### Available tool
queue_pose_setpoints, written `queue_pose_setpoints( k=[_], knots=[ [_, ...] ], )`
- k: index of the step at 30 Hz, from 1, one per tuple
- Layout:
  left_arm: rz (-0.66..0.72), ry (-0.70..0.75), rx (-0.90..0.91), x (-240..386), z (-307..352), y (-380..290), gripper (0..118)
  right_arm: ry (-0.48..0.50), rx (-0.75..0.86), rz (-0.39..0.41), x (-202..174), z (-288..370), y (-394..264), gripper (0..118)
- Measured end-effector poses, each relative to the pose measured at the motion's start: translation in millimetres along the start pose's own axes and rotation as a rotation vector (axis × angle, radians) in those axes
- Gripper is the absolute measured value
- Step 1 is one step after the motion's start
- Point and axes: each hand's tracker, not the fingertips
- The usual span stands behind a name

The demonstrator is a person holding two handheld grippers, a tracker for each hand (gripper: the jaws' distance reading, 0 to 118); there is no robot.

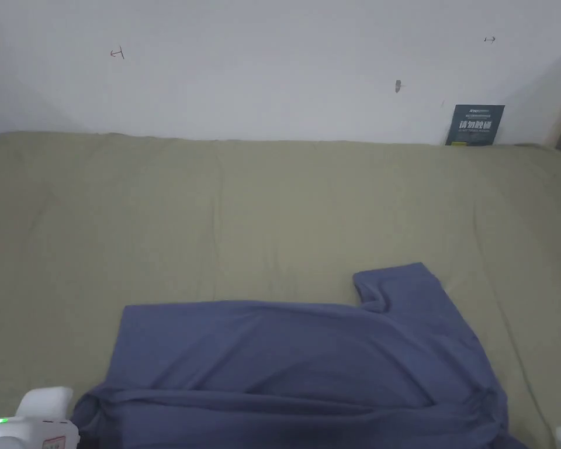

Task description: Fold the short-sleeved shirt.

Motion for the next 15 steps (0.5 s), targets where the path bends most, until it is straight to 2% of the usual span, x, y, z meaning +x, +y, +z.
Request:
queue_pose_setpoints(
  k=[4, 5, 6, 7, 8, 9, 10, 13, 14, 15],
  knots=[
    [0.021, -0.008, -0.011, -2, -8, 0, 12, 0.000, -0.016, -0.032, 2, -5, 1, 16],
    [0.023, -0.018, -0.008, -2, -7, 0, 20, -0.005, -0.013, -0.038, 4, -5, 1, 43],
    [0.027, -0.038, 0.004, -4, -4, -1, 48, -0.042, -0.009, -0.038, 3, -4, 1, 80],
    [0.021, -0.028, 0.005, -4, -2, -1, 95, -0.093, -0.010, -0.004, 2, -1, 2, 109],
    [0.002, -0.010, -0.019, -4, -2, -1, 118, -0.102, -0.016, 0.021, 1, 4, 2, 118],
    [-0.004, -0.009, -0.025, -6, 7, 2, 114, -0.098, -0.012, 0.029, 0, 10, 1, 117],
    [-0.015, 0.014, 0.028, -10, 22, 3, 114, -0.111, 0.013, 0.044, -2, 20, 3, 117],
    [-0.027, 0.018, 0.042, -13, 26, 6, 114, -0.118, 0.065, 0.049, -5, 35, 14, 117],
    [-0.023, 0.011, 0.060, -14, 30, 9, 114, -0.112, 0.093, 0.048, -8, 38, 19, 111],
    [-0.027, 0.005, 0.068, -14, 33, 13, 112, -0.102, 0.125, 0.046, -10, 39, 24, 99]
  ],
)
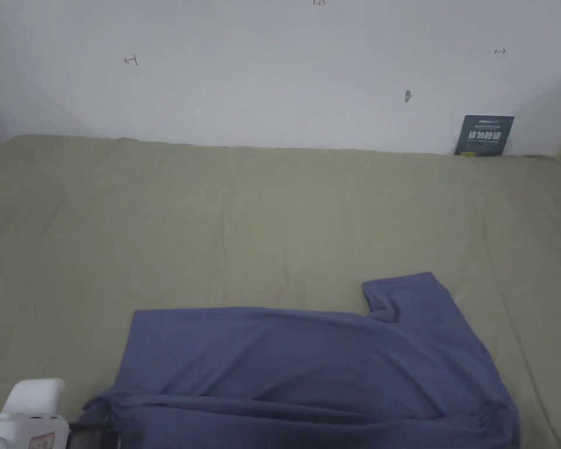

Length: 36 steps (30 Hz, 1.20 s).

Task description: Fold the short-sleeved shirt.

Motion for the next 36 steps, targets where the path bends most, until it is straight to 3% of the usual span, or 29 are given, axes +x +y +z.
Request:
queue_pose_setpoints(
  k=[1, 2, 3, 4, 5, 14, 15, 17, 18, 19, 25, 27, 29, 30, 31, 33, 36],
  knots=[
    [0.006, 0.006, 0.029, 1, -3, 3, 106, 0.005, 0.012, 0.002, -3, 0, 7, 74],
    [0.003, 0.007, 0.039, 1, -1, 9, 84, -0.005, 0.032, 0.004, -6, 1, 13, 32],
    [0.012, 0.000, 0.070, 1, 2, 15, 52, -0.015, 0.055, 0.013, -11, 0, 19, 6],
    [0.031, -0.008, 0.108, 0, 4, 21, 18, -0.025, 0.069, 0.029, -15, -3, 26, 1],
    [0.034, 0.001, 0.107, 3, 4, 29, 8, -0.045, 0.077, 0.047, -19, -8, 32, 1],
    [0.034, -0.037, 0.106, 11, -67, 128, 11, -0.024, 0.062, 0.050, -37, -55, 89, 1],
    [0.031, -0.033, 0.108, 12, -76, 136, 32, -0.020, 0.061, 0.042, -36, -60, 94, 1],
    [0.032, 0.004, 0.043, 11, -107, 156, 118, -0.022, 0.053, 0.039, -36, -71, 105, 1],
    [0.090, -0.022, 0.054, 11, -113, 157, 115, -0.025, 0.049, 0.041, -35, -76, 110, 1],
    [0.028, -0.014, 0.063, 11, -121, 166, 115, -0.029, 0.042, 0.046, -34, -81, 115, 1],
    [-0.008, 0.029, -0.027, 17, -175, 182, 115, -0.046, 0.010, 0.063, -27, -110, 132, 1],
    [-0.019, 0.049, -0.039, 20, -183, 185, 107, -0.047, -0.004, 0.066, -24, -116, 136, 1],
    [-0.023, 0.034, -0.043, 19, -184, 189, 79, -0.048, -0.016, 0.078, -22, -122, 139, 1],
    [-0.016, 0.013, -0.051, 20, -183, 189, 75, -0.052, -0.021, 0.088, -21, -124, 141, 1],
    [-0.023, 0.034, -0.047, 23, -180, 187, 58, -0.058, -0.023, 0.095, -21, -126, 142, 1],
    [-0.113, 0.044, -0.044, 25, -175, 187, 6, -0.059, -0.025, 0.098, -18, -129, 146, 1],
    [-0.106, 0.017, -0.035, 26, -164, 186, 4, -0.062, -0.033, 0.101, -14, -135, 154, 1]
  ],
)
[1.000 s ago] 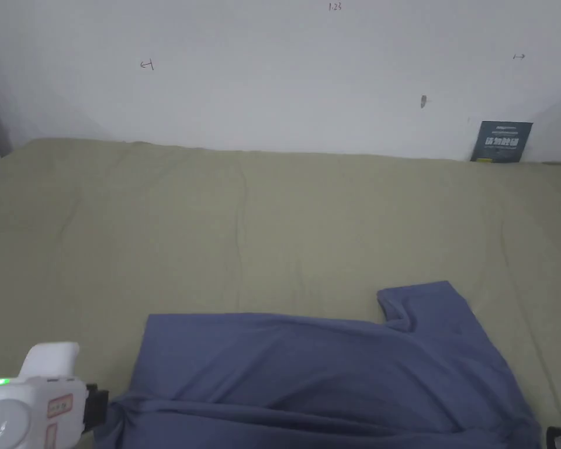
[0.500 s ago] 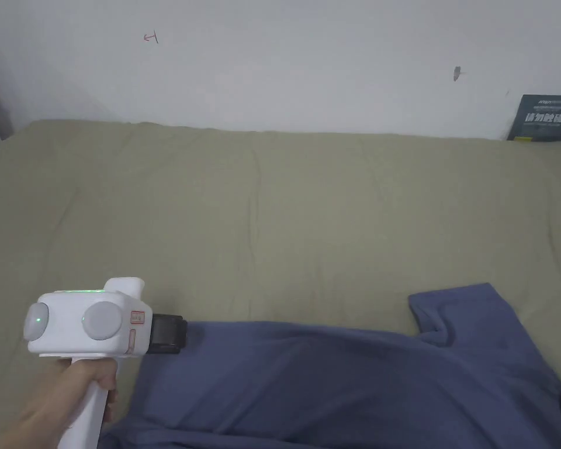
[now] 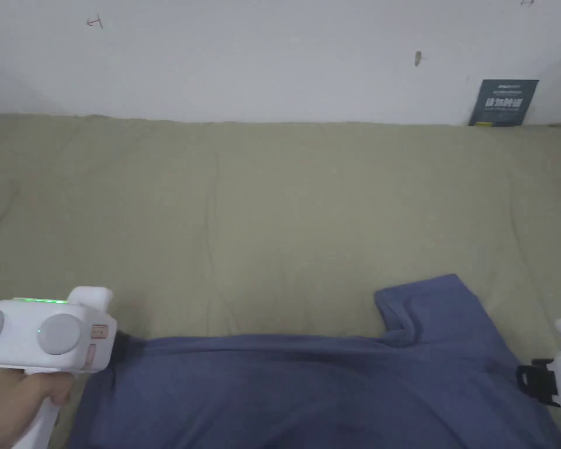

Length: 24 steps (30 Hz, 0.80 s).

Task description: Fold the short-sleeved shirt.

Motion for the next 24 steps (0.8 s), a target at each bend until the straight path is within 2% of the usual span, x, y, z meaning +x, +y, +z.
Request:
queue_pose_setpoints(
  k=[5, 6, 7, 8, 9, 12, 16, 19, 20, 21, 22, 23, 24],
  knots=[
    [0.016, 0.015, 0.033, 11, 7, -3, 4, -0.013, 0.008, 0.030, 6, -12, 17, 4],
    [0.014, 0.016, 0.027, 14, 5, -3, 4, -0.024, 0.002, 0.020, 17, -20, 24, 23],
    [0.018, 0.024, 0.019, 16, 4, -4, 4, -0.043, -0.017, -0.006, 20, -25, 30, 61],
    [0.017, 0.026, 0.023, 18, 3, -6, 4, -0.037, -0.043, -0.020, 23, -32, 33, 114],
    [0.016, 0.031, 0.021, 15, -1, -4, 4, -0.031, -0.054, -0.021, 25, -38, 35, 118],
    [0.036, 0.025, 0.019, 15, 1, -3, 4, -0.019, -0.090, -0.007, 25, -49, 40, 117],
    [0.046, 0.017, 0.012, 11, -2, -1, 4, -0.018, -0.142, 0.054, 32, -71, 41, 113],
    [0.040, 0.021, 0.008, 9, -7, 1, 4, -0.017, -0.148, 0.066, 25, -77, 45, 93],
    [0.043, 0.022, 0.006, 9, -7, 1, 4, -0.023, -0.158, 0.058, 26, -80, 46, 92],
    [0.046, 0.025, 0.006, 10, -9, 0, 4, -0.018, -0.167, 0.049, 26, -80, 46, 86],
    [0.047, 0.028, 0.007, 10, -10, 0, 4, -0.016, -0.166, 0.055, 24, -76, 46, 73],
    [0.049, 0.030, 0.008, 10, -10, 0, 4, -0.015, -0.159, 0.064, 23, -70, 45, 26],
    [0.050, 0.033, 0.010, 10, -10, 0, 4, -0.040, -0.133, 0.079, 23, -61, 45, 0]
  ],
)
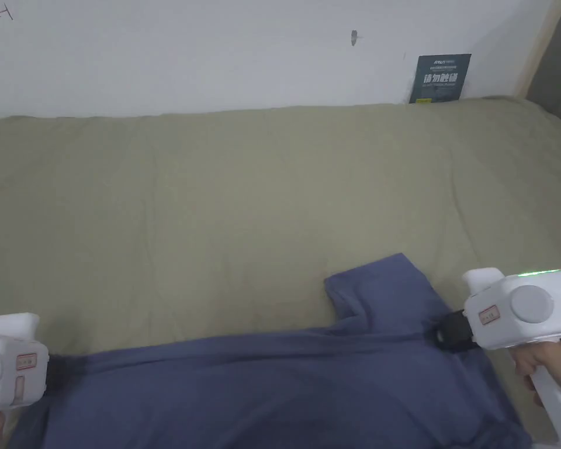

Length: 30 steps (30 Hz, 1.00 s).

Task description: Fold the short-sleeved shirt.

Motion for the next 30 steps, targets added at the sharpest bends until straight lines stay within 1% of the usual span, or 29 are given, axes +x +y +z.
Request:
queue_pose_setpoints(
  k=[1, 2, 3, 4, 7, 9, 12, 14, 19, 21, 25, 30],
  knots=[
    [0.001, 0.002, 0.004, 1, 0, -2, 4, 0.005, 0.036, 0.004, 2, 9, -2, 0],
    [0.001, 0.003, 0.006, 1, 2, -1, 4, 0.030, 0.087, 0.009, -2, 18, -1, 0],
    [0.002, 0.005, 0.012, 0, 6, -1, 4, 0.062, 0.053, -0.061, -4, 24, -4, 0],
    [0.011, 0.005, 0.020, -1, 10, -3, 4, 0.091, 0.073, -0.065, -9, 31, -6, 0],
    [0.070, -0.006, 0.056, -6, 28, -13, 4, 0.091, 0.115, -0.042, -13, 56, -18, 0],
    [0.098, -0.040, 0.055, -12, 41, -21, 4, 0.112, 0.140, -0.049, -17, 74, -24, 0],
    [0.108, -0.056, 0.084, -20, 68, -35, 4, 0.153, 0.182, -0.067, -13, 100, -36, 0],
    [0.114, -0.060, 0.102, -24, 86, -45, 4, 0.164, 0.205, -0.078, -10, 116, -46, 0],
    [0.100, -0.073, 0.142, -32, 128, -79, 4, 0.198, 0.264, -0.090, -11, 158, -87, 0],
    [0.084, -0.072, 0.152, -33, 141, -96, 4, 0.210, 0.264, -0.091, -10, 168, -107, 0],
    [0.072, -0.080, 0.167, -42, 156, -130, 4, 0.222, 0.282, -0.087, -11, 183, -151, 0],
    [0.049, -0.093, 0.167, -48, 171, -171, 4, 0.228, 0.267, -0.072, -17, 190, -202, 0]
  ],
)
